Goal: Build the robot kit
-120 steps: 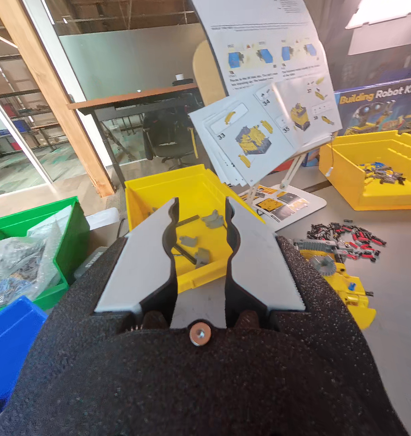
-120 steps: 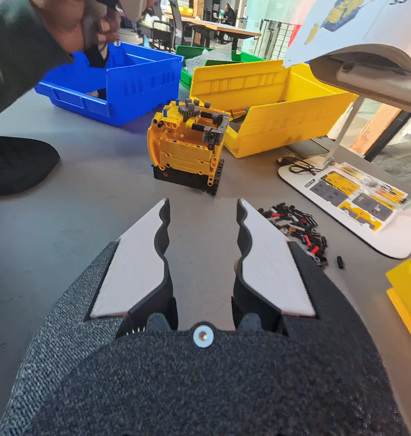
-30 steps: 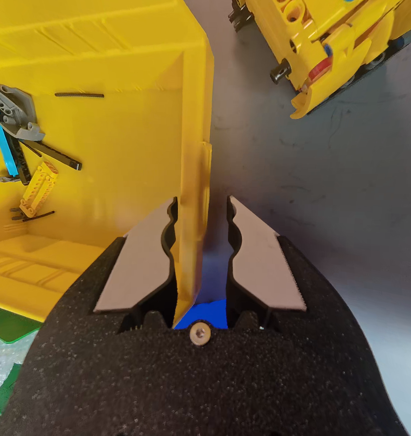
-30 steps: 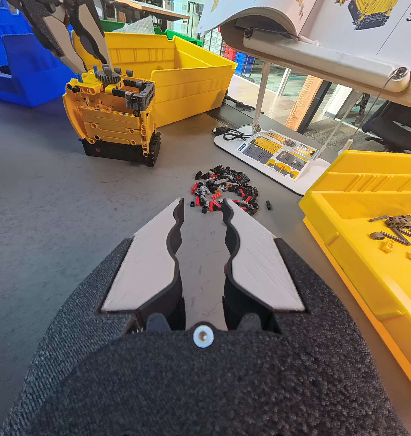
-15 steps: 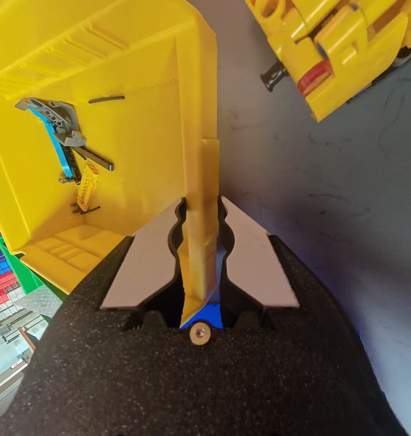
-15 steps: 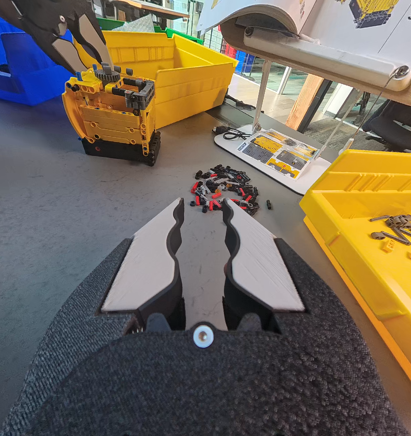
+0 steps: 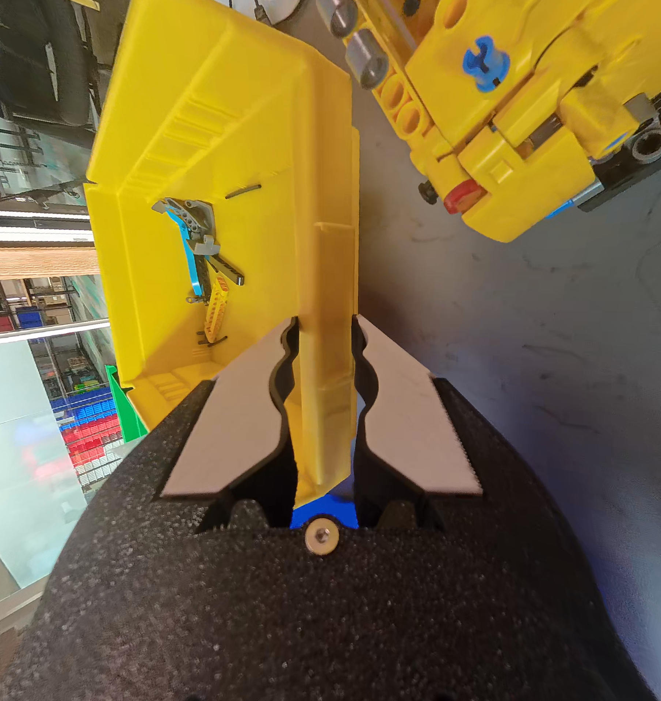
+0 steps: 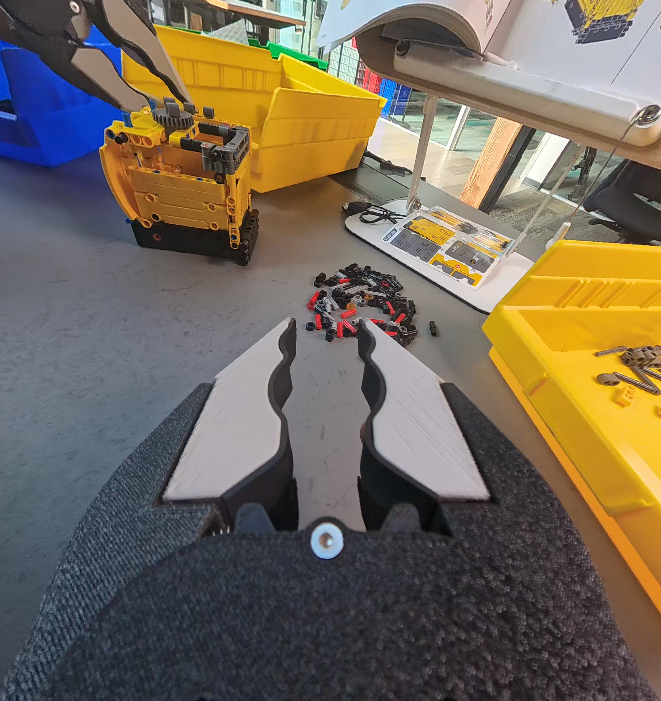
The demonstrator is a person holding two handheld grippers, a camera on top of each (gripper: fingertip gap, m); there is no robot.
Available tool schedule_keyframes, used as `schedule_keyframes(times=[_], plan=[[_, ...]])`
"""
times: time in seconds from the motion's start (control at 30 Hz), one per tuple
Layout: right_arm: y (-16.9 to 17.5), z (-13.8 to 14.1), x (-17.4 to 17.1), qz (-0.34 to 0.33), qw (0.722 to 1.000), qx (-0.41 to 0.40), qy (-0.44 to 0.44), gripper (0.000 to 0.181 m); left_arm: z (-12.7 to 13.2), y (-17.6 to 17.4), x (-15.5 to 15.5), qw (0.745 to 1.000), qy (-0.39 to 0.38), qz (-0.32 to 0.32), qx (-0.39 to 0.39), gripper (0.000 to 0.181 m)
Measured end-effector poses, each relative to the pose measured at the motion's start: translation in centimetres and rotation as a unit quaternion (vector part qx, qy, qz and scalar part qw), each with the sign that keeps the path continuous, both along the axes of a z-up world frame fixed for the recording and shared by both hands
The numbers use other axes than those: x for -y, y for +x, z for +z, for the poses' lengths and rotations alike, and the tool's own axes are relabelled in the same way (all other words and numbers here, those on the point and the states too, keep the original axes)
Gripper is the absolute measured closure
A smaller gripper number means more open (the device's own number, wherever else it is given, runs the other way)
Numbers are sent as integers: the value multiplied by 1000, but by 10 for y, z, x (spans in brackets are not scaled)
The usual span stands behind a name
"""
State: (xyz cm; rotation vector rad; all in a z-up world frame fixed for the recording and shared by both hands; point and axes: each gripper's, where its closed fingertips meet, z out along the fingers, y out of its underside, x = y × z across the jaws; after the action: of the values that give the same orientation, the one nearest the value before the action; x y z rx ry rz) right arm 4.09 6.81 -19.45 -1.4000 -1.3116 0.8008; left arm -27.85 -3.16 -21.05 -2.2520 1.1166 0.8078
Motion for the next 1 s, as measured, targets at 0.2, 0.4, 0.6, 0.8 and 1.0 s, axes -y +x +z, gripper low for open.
schedule_keyframes(times=[0.2, 0.4, 0.6, 0.8, 1.0], plan=[[0, 0, 1, 0, 1000, 2, 4, 149, -20, 4, -1, 999, -32, -12, 9, 155], [0, -1, 1, 1, 1000, 3, 3, 149, 15, 11, 11, 984, -111, -18, 141, 150], [-3, -4, 1, 4, 1000, 11, 3, 149, 78, -61, -58, 983, -83, 16, 164, 140], [1, 1, 1, 6, 1000, -5, 1, 149, -1, -127, -109, 972, -224, 35, 61, 138], [3, 5, -1, 10, 1000, -22, -15, 148, -46, -150, -127, 951, -306, 33, 13, 140]])
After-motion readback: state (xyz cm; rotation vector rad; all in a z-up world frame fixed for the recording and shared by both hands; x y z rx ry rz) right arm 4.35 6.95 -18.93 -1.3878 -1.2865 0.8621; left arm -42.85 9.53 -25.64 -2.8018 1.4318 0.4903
